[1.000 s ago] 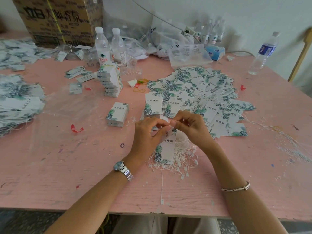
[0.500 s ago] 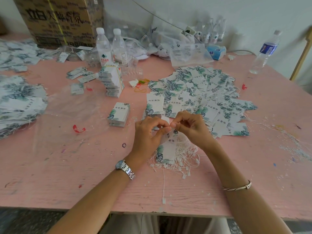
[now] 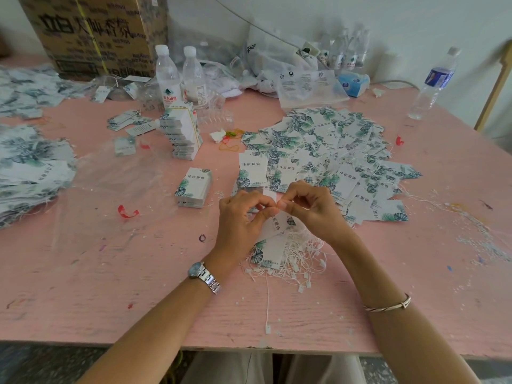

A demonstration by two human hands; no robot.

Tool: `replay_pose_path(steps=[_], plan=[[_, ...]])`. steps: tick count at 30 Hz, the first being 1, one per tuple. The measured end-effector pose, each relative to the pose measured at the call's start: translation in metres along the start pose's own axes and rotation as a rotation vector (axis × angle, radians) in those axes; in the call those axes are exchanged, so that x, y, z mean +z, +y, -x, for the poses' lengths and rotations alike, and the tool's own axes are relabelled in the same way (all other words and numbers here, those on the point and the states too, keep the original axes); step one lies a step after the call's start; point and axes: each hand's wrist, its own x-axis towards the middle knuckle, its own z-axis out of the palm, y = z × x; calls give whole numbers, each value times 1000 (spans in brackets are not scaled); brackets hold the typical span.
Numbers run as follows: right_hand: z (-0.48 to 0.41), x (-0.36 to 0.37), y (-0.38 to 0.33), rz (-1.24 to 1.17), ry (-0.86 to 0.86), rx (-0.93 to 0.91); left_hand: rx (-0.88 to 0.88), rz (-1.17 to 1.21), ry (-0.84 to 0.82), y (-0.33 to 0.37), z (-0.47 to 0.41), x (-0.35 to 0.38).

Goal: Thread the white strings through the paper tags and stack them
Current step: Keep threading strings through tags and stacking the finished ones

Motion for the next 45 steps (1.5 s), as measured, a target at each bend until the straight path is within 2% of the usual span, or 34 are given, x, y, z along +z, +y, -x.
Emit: replay_pose_path(steps=[7,13,22,28,31,36,41,45], plan=[[-1,-1,1,-37,15,1,-18,28,9,2,0,1],[-1,2,2,-230,80,77,-59,67,22,6,-1,-1],[0,-8,-4,-596,178,131,-22,-179,-232,7,7,1],[-2,-17,0,-747,278,138,-73,-185,-246,7,9,0],[-3,-21,4,-787,324,136,-138,-108,-240,6,8,2],[-5,-22,6,-847,403,182,-249,226,-205,6,6,0],[-6,-21,9,-758,502,265,-396,498,-218,9,4,-2],[-5,-20,10,-656,538,293,-466,600,-161,11,-2,-3]])
